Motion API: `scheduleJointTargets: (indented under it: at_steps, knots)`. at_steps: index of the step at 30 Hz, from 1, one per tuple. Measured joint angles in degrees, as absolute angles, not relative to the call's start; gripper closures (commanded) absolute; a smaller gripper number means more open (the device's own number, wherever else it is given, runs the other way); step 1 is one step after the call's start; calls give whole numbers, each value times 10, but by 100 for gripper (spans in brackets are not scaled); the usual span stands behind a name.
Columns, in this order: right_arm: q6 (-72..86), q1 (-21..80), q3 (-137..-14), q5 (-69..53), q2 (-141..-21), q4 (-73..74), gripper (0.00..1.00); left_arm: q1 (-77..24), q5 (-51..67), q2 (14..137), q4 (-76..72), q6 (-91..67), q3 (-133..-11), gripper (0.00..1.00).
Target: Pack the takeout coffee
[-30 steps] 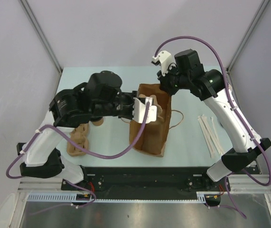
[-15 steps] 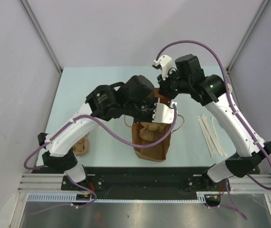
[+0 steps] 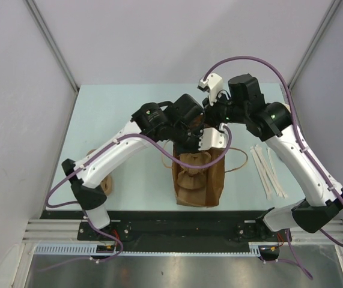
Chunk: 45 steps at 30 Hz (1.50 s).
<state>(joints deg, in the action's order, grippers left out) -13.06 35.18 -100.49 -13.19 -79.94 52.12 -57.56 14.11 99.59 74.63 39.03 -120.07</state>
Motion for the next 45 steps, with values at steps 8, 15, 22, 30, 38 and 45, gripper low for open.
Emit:
scheduleJointTargets:
  at_steps: [8, 15, 22, 30, 38, 45]
  knots:
    - [-122, 313, -998, -171, -799, 519, 100, -563, 185, 1024, 735, 390, -1177, 99]
    - [-121, 297, -993, -200, -799, 519, 100, -548, 204, 1044, 727, 390, -1169, 87]
    - [-120, 289, -990, -206, -800, 513, 100, -538, 208, 1051, 718, 390, -1169, 57]
    - [-117, 286, -983, -211, -800, 502, 100, -537, 197, 1050, 708, 380, -1199, 45]
    - [-120, 286, -983, -202, -802, 507, 100, -524, 209, 978, 643, 344, -1225, 11]
    - [-126, 287, -983, -167, -805, 510, 100, -449, 272, 863, 530, 243, -1225, 1]
